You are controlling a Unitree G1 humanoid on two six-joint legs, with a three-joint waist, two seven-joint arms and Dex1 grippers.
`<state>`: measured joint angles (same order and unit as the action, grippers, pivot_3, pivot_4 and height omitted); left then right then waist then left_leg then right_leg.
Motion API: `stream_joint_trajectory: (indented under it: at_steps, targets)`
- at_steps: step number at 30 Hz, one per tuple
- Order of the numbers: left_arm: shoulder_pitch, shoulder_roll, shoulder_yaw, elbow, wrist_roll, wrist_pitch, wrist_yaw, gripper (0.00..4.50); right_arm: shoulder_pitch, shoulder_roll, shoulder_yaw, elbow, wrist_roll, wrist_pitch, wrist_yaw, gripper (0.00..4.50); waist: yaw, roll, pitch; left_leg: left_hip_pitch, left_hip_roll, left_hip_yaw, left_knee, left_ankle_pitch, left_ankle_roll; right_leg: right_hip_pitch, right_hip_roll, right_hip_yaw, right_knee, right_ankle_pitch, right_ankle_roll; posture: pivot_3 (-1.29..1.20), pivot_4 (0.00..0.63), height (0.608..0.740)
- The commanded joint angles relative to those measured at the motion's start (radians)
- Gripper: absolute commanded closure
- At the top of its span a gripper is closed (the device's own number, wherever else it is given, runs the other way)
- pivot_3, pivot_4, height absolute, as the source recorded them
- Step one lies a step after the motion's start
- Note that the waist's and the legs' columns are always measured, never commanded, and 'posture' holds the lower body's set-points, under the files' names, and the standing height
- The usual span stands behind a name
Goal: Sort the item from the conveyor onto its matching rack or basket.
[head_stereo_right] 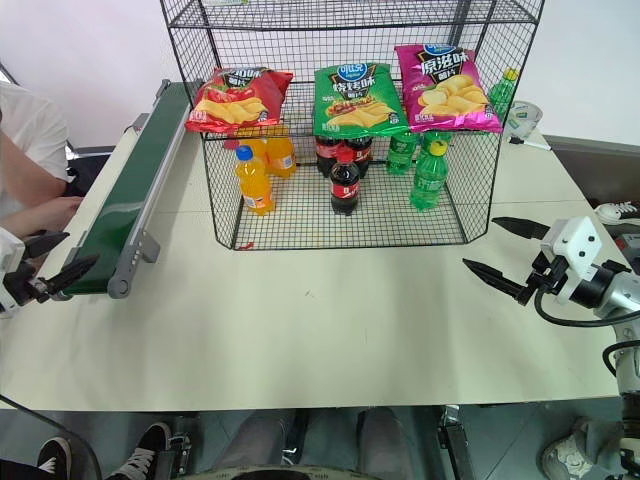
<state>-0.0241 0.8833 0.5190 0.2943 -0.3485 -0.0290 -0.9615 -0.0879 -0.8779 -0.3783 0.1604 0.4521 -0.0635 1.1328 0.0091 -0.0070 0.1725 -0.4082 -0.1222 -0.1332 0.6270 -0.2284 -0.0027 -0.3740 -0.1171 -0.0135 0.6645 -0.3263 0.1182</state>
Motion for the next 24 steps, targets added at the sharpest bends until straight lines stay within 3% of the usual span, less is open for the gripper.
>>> stream_joint_trajectory:
  at_steps: [1, 20, 24]
  targets:
    - [-0.008, 0.013, -0.002, 0.001, 0.013, -0.032, 0.006, 1.24, -0.013, -0.003, -0.020, -0.024, 0.009, -0.005, -0.004, 0.00, 0.000, 0.000, 0.000, 0.000, 0.000, 0.000, 0.000, 0.000, 0.000, 0.000, 0.000, 0.000, 0.000, 0.000, 0.000, 0.00, 0.150, 0.740]
    - [-0.026, 0.006, 0.005, 0.033, -0.010, -0.032, -0.007, 1.24, -0.031, -0.008, 0.007, -0.020, -0.049, 0.052, -0.075, 0.00, -0.005, 0.000, 0.000, -0.001, -0.001, -0.001, -0.001, 0.000, 0.000, 0.001, 0.000, -0.001, 0.000, 0.000, 0.000, 0.00, 0.150, 0.740]
    - [-0.022, 0.005, 0.007, 0.032, -0.010, -0.037, -0.006, 1.24, -0.045, -0.007, 0.000, -0.009, -0.052, 0.063, -0.090, 0.00, -0.023, 0.001, 0.001, -0.002, -0.009, -0.018, 0.000, 0.002, 0.001, 0.008, -0.007, -0.020, -0.001, -0.002, 0.003, 0.00, 0.150, 0.740]
